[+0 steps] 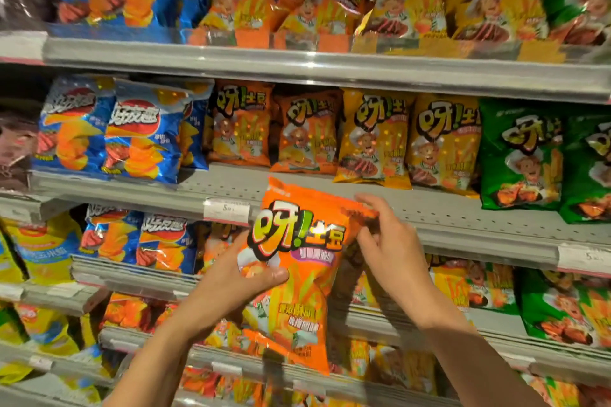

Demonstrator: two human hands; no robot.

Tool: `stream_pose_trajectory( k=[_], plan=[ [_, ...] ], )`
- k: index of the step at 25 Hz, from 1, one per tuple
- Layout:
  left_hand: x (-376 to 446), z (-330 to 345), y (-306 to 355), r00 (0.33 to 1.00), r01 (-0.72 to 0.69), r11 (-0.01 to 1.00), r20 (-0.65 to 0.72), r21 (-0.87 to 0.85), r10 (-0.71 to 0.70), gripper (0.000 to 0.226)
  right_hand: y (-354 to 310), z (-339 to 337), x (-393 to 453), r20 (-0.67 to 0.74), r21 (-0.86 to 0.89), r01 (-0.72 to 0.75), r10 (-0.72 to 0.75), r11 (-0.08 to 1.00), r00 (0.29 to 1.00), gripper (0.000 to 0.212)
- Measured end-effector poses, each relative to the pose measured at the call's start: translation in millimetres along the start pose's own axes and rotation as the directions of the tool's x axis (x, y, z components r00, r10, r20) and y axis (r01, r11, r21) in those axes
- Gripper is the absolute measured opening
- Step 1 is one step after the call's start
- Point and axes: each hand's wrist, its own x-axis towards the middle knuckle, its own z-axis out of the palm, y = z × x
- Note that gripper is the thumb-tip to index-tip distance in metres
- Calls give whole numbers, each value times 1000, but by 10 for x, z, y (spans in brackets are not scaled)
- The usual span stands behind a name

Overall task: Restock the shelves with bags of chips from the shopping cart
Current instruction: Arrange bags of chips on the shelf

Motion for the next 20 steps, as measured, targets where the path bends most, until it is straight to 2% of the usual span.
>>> stream_pose_trajectory(
  k=[3,5,7,8,10,14,20],
  plan=[
    [419,-180,399,996,-52,998,-71,-26,50,38,-178,-15,362,-34,89,8,-5,996,999,44],
    [768,-254,583,980,-90,993,-182,-69,76,34,-185,6,548,88,-74,18,-12,997,996,49],
    [1096,-284,694,962,-115,987,-261,-114,82,38,-124,74,614,237,-244,17,42,970,970,57],
    [1241,-274,719,955,-106,987,-288,-125,66,43,-86,115,605,265,-286,9,70,958,962,58],
    [1499,-234,717,947,-84,988,-319,-133,38,49,-7,198,560,232,-335,9,73,942,970,59],
    [1856,-127,582,965,-27,990,-263,-139,-10,46,62,220,554,211,-346,68,7,936,977,71],
    [2039,-103,364,991,57,991,-112,-122,-71,62,104,235,566,246,-385,122,-26,915,969,56]
  ],
)
